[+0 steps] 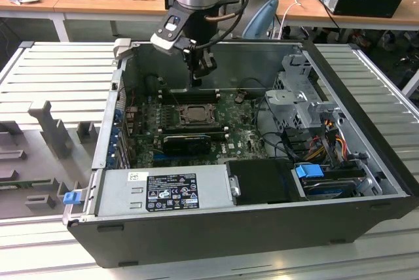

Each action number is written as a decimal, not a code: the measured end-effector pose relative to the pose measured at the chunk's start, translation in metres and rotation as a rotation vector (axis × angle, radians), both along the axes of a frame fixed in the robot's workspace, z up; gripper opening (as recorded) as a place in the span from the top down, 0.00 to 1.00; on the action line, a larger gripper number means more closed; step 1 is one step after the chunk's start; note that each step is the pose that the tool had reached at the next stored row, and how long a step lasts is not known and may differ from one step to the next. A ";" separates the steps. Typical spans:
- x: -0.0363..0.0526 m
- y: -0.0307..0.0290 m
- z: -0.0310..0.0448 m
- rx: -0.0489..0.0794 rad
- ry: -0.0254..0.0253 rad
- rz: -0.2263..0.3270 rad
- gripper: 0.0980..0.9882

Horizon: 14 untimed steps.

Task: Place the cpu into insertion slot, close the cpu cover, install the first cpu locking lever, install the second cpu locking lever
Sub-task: 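Install the first cpu locking lever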

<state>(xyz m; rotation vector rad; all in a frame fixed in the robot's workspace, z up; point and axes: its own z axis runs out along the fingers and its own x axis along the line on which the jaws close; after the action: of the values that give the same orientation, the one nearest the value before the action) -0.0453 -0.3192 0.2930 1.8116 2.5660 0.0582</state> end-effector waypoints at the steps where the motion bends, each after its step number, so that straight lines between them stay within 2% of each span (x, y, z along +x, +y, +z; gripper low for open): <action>1: 0.0000 0.0000 0.0000 0.000 0.0000 0.018 0.99; 11: 0.0000 0.0000 0.0000 0.000 0.0000 0.118 0.99; 14: 0.0000 0.0000 0.0000 0.000 0.0001 0.162 0.99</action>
<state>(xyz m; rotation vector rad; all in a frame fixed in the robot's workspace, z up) -0.0453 -0.3192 0.2930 1.5992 2.7070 0.0580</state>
